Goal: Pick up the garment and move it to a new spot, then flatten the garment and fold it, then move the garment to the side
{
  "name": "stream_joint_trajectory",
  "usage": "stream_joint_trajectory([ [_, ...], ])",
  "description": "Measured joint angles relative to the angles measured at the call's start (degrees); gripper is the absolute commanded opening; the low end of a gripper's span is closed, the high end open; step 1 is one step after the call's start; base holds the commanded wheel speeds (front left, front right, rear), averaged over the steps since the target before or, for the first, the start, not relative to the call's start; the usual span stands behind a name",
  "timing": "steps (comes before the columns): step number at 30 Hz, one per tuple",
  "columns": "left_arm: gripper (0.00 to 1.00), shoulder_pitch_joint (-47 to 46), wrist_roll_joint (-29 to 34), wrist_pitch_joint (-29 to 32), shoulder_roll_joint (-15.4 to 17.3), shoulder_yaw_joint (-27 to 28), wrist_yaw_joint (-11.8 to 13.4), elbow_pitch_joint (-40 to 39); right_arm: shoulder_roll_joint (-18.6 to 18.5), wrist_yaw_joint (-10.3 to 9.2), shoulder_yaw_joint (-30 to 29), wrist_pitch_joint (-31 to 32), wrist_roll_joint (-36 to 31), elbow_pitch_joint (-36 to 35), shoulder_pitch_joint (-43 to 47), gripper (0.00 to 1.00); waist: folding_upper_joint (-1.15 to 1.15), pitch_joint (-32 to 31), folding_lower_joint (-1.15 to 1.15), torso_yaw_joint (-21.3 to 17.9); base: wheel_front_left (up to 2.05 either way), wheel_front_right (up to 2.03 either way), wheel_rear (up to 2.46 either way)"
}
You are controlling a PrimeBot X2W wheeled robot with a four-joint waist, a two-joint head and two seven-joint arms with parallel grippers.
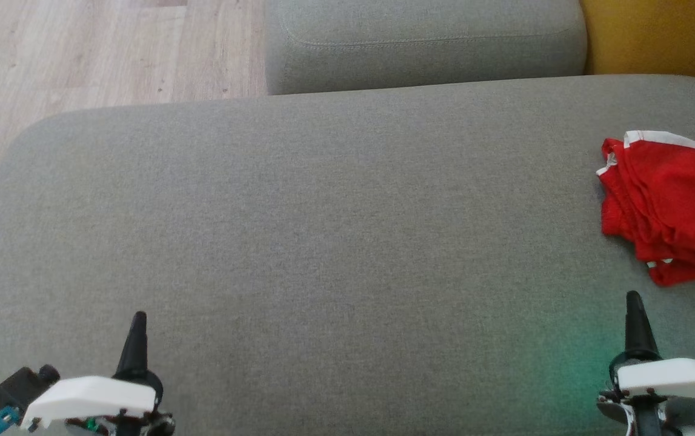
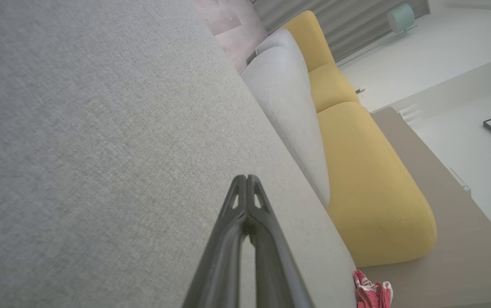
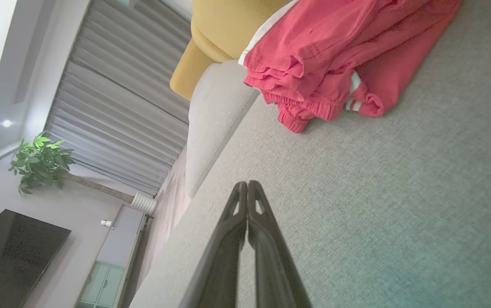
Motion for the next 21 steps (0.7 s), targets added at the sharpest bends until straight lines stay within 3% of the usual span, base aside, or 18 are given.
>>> stream_joint_trajectory([
  [21, 0.00, -2.1, -13.0, 3.1, -0.1, 1.6, -1.0, -0.2, 0.0, 0.00, -0.5, 3.1, 14.1, -0.4, -1.5, 0.00, 0.00, 0.0, 0.00, -0.4, 0.00, 0.00, 0.00],
])
